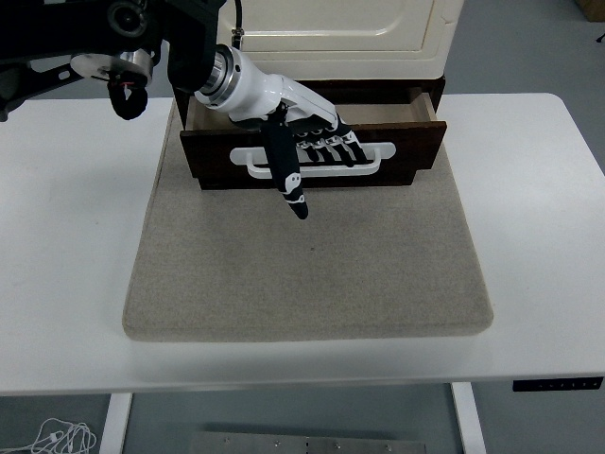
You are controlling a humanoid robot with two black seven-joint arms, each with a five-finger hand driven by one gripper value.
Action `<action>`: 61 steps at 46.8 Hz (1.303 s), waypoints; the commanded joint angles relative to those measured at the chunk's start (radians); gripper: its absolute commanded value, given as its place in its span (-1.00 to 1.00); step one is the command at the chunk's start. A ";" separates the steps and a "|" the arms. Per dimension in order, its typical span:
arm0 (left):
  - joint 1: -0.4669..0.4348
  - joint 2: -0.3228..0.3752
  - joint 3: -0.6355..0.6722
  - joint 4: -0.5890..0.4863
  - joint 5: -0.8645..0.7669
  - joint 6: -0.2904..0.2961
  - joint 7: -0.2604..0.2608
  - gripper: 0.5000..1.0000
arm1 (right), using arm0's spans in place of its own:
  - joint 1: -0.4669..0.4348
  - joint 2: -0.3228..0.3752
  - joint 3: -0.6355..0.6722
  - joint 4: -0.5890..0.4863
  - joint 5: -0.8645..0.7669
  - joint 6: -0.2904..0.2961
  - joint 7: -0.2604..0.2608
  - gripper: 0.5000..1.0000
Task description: Open the drawer under the combination cabinet
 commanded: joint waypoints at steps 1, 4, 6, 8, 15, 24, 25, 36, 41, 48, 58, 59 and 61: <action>-0.002 0.003 -0.002 0.001 0.000 -0.015 0.000 1.00 | 0.000 0.000 0.000 0.001 -0.001 -0.001 -0.001 0.71; -0.002 0.009 -0.003 0.001 -0.001 -0.022 0.000 1.00 | 0.000 0.000 0.000 0.001 -0.001 0.001 -0.001 0.70; -0.003 0.011 -0.003 0.001 -0.001 -0.028 0.000 1.00 | 0.000 0.000 0.000 0.001 0.001 0.001 -0.001 0.70; -0.006 0.017 -0.006 0.000 -0.003 -0.035 -0.001 1.00 | 0.000 0.000 0.000 0.001 -0.001 0.001 -0.001 0.71; -0.008 0.031 -0.029 0.000 -0.007 -0.075 -0.001 1.00 | 0.000 0.000 0.000 0.001 -0.001 -0.001 -0.001 0.71; -0.008 0.064 -0.092 -0.020 -0.014 -0.109 -0.006 1.00 | 0.000 0.000 0.000 0.001 0.001 -0.001 0.001 0.70; -0.008 0.066 -0.107 -0.020 -0.015 -0.109 -0.007 1.00 | 0.000 0.000 0.000 0.001 -0.001 -0.001 -0.001 0.71; 0.033 0.069 -0.305 -0.009 -0.020 -0.097 -0.026 1.00 | 0.000 0.000 0.000 0.001 -0.001 0.001 -0.001 0.70; 0.059 0.068 -0.399 0.006 -0.020 -0.069 -0.046 1.00 | 0.000 0.000 0.000 -0.001 -0.001 0.001 -0.001 0.70; 0.096 0.061 -0.532 0.020 -0.024 0.013 -0.110 1.00 | 0.000 0.000 0.000 0.001 -0.001 -0.001 0.001 0.70; 0.115 0.046 -0.669 0.057 -0.079 0.257 -0.240 1.00 | 0.000 0.000 0.000 0.001 -0.001 0.001 0.001 0.71; 0.115 0.046 -0.674 0.064 -0.090 0.282 -0.254 1.00 | 0.000 0.000 0.000 0.001 -0.001 -0.001 -0.001 0.71; 0.115 0.043 -0.680 0.080 -0.110 0.332 -0.285 1.00 | 0.000 0.000 0.000 0.001 0.001 0.001 -0.001 0.70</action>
